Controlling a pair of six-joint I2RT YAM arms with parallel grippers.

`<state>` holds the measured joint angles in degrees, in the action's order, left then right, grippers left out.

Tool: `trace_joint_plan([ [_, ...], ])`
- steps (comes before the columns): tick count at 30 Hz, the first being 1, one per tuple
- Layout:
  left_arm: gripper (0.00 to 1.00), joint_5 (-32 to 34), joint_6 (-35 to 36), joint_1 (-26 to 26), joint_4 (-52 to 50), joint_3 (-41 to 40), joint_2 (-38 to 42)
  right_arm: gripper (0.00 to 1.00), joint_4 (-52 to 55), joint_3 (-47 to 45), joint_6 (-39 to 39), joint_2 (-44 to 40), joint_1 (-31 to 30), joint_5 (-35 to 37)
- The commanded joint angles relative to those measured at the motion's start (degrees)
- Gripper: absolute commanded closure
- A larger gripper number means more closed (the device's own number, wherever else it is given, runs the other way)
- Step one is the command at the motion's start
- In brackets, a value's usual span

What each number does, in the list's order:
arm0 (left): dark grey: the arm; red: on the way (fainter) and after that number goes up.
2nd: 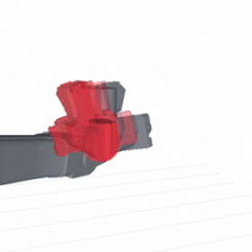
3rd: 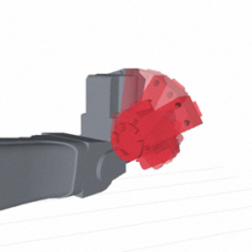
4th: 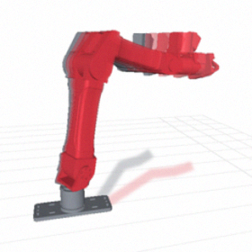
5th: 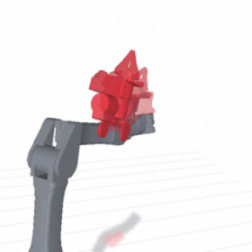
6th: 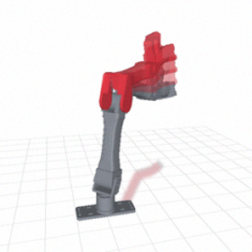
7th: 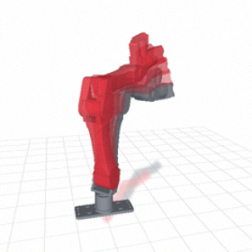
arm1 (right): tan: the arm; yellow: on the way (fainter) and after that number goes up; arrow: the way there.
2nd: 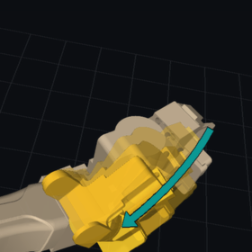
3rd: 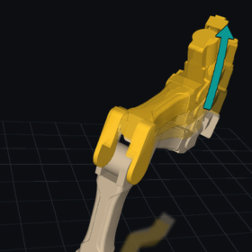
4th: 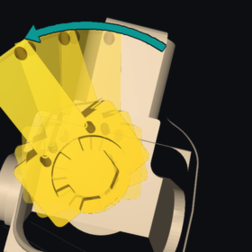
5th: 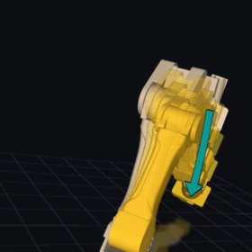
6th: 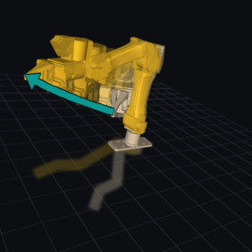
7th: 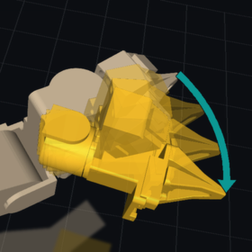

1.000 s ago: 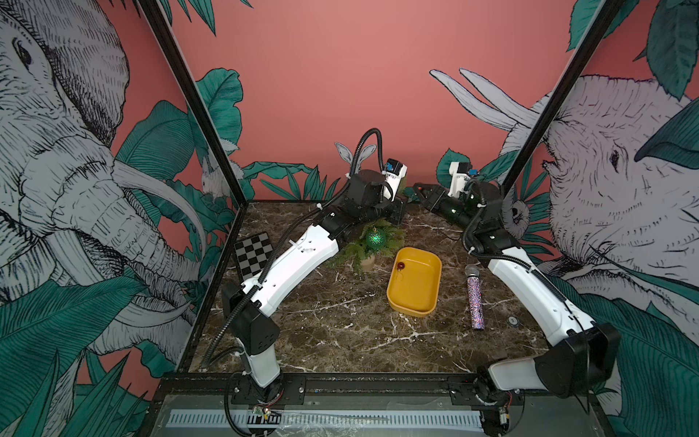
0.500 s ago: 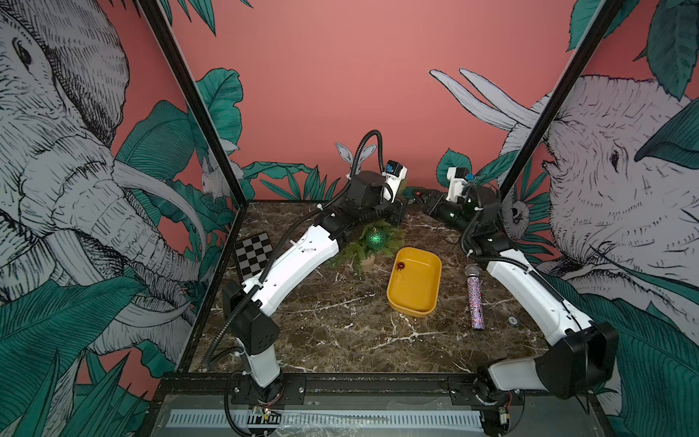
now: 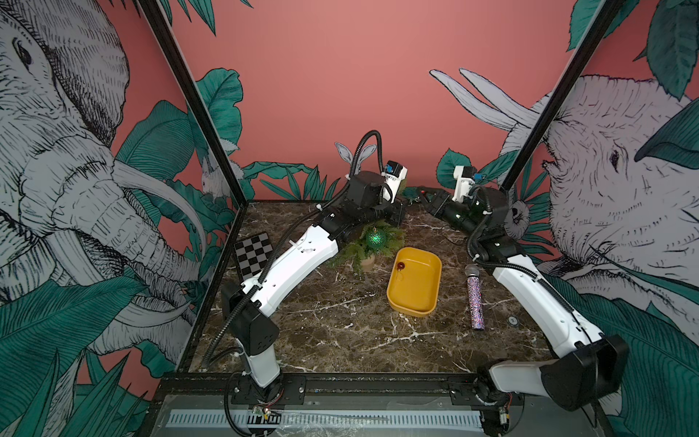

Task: Decorate the small christmas tree with ornaments
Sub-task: Hang an ornament on the christmas tree.

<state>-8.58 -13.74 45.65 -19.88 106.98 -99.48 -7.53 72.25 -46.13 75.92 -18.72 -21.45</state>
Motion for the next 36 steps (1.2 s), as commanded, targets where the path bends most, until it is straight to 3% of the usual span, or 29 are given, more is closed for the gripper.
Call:
trace_joint_plan([
  [1,1.0,-0.25,-0.59,-0.21,0.97,-0.62,2.56,0.71,-3.51,-0.15,-0.98,0.45,0.18,0.53],
  [20,1.0,2.66,-0.15,-0.55,0.81,-0.35,1.93,0.71,-4.86,1.01,-1.77,4.41,0.24,0.93],
  [36,0.98,3.13,-0.41,-0.62,0.54,-1.86,2.65,0.71,-6.0,-3.11,-2.39,1.31,0.39,1.24],
])
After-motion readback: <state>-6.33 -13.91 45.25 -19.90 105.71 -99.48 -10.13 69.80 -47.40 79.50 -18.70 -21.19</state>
